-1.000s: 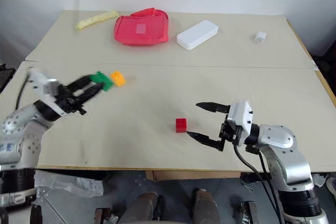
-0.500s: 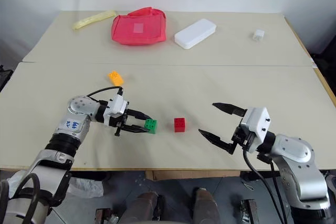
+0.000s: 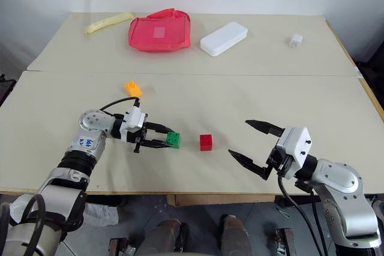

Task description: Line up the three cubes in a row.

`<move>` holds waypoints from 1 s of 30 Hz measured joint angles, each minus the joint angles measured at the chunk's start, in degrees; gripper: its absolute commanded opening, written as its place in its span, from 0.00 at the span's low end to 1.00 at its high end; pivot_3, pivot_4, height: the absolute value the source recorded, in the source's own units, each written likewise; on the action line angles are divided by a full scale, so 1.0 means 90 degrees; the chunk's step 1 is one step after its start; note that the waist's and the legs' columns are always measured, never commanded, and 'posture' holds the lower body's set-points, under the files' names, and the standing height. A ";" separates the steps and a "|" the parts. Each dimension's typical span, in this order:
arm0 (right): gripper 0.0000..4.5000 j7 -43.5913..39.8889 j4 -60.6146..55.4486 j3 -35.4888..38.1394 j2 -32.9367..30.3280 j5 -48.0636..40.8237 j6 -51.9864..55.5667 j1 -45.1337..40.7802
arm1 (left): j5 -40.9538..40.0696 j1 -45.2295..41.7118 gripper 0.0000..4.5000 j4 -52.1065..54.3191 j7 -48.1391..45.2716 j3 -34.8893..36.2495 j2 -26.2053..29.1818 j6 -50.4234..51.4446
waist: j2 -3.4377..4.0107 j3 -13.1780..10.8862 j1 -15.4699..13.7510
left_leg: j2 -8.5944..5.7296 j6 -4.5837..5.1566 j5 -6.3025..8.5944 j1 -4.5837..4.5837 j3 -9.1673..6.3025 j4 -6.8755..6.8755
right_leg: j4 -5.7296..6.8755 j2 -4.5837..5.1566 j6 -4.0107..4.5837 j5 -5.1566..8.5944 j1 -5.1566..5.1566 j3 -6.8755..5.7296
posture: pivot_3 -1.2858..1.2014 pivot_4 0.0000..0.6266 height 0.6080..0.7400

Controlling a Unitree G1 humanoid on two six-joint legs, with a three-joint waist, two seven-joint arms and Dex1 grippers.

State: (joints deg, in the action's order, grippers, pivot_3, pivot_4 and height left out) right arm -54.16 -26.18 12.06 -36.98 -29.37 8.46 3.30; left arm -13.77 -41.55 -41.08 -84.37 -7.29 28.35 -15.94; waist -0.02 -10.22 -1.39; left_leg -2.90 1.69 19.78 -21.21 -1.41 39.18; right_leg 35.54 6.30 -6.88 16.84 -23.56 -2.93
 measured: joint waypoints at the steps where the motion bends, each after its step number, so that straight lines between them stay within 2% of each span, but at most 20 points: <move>1: 1.00 -0.0086 0.0060 -0.0006 -0.0053 -0.0001 -0.0022 -0.0003 | -0.0003 0.0041 0.33 0.0065 0.0003 0.0012 0.0017 0.0054 | 0.0000 0.0000 0.0000 | 0.0000 0.0000 0.0000 0.0000 0.0000 0.0000 | 0.0000 0.0001 0.0000 0.0000 0.0000 0.0000 | 0.52 0.24 1.00; 8: 1.00 -0.0758 0.0749 -0.0067 -0.0330 0.0114 -0.0398 -0.0164 | -0.0014 0.0393 0.33 0.0627 0.0151 0.0104 0.0117 0.0262 | 0.0000 0.0000 0.0002 | 0.0002 0.0000 0.0000 0.0001 0.0000 0.0000 | 0.0000 0.0005 0.0000 0.0000 0.0000 0.0001 | 0.52 0.24 1.00; 10: 1.00 -0.0871 0.0862 -0.0100 -0.0335 0.0133 -0.0474 -0.0251 | -0.0009 0.0434 0.49 0.0707 0.0185 0.0118 0.0121 0.0317 | 0.0000 0.0000 0.0002 | 0.0001 0.0000 0.0000 0.0002 0.0000 0.0000 | 0.0000 0.0008 0.0000 0.0000 0.0001 0.0001 | 0.52 0.24 1.00; 16: 1.00 -0.1097 0.0980 -0.0325 -0.0337 0.0141 -0.0518 -0.0461 | 0.0029 0.0676 0.88 0.0864 0.0399 0.0200 0.0160 0.0513 | 0.0000 0.0000 0.0002 | 0.0001 0.0000 0.0000 -0.0001 0.0000 0.0002 | 0.0000 0.0017 0.0000 0.0000 -0.0001 0.0001 | 0.52 0.24 1.00; 20: 1.00 -0.1111 0.1016 -0.0445 -0.0337 0.0126 -0.0462 -0.0872 | -0.0321 0.1038 0.88 0.1804 0.0835 0.0760 0.0454 0.0941 | -0.0001 -0.0001 0.0030 | 0.0009 -0.0004 0.0001 0.0000 -0.0005 0.0001 | -0.0002 0.0024 0.0001 0.0000 -0.0002 0.0014 | 0.52 0.24 1.00; 22: 1.00 -0.1107 0.1009 -0.0554 -0.0332 0.0085 -0.0354 -0.1031 | -0.0640 0.1480 0.88 0.2501 0.1124 0.1228 0.0779 0.1389 | 0.0000 0.0000 0.0092 | 0.0016 -0.0010 0.0003 0.0000 -0.0013 -0.0002 | -0.0004 0.0023 0.0006 0.0003 -0.0002 0.0031 | 0.52 0.24 1.00; 25: 1.00 -0.1042 0.0911 -0.0663 -0.0326 -0.0185 0.0099 -0.1150 | -0.1296 0.2292 1.00 0.3563 0.1773 0.2090 0.1160 0.2450 | 0.0000 -0.0001 0.0138 | 0.0019 -0.0014 0.0005 -0.0003 -0.0030 -0.0004 | -0.0011 0.0026 0.0011 0.0006 0.0004 0.0032 | 0.52 0.24 1.00; 30: 1.00 -0.0796 0.0757 -0.0921 0.0147 -0.0310 0.0290 -0.1561 | -0.1703 0.3770 1.00 0.4358 0.2879 0.3426 0.1214 0.3090 | 0.0001 -0.0001 0.0161 | 0.0017 -0.0017 0.0005 0.0001 -0.0035 -0.0005 | -0.0012 0.0027 0.0013 0.0006 0.0010 0.0030 | 0.52 0.24 1.00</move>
State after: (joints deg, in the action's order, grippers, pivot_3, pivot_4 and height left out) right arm -61.32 -19.37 3.77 -35.66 -32.17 11.07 -10.75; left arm -29.09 -7.62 -1.86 -58.46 23.54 39.27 11.88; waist -0.01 -10.22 0.06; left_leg -2.74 1.53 19.83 -21.20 -1.72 39.13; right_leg 35.43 6.54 -6.77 16.89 -23.47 -2.66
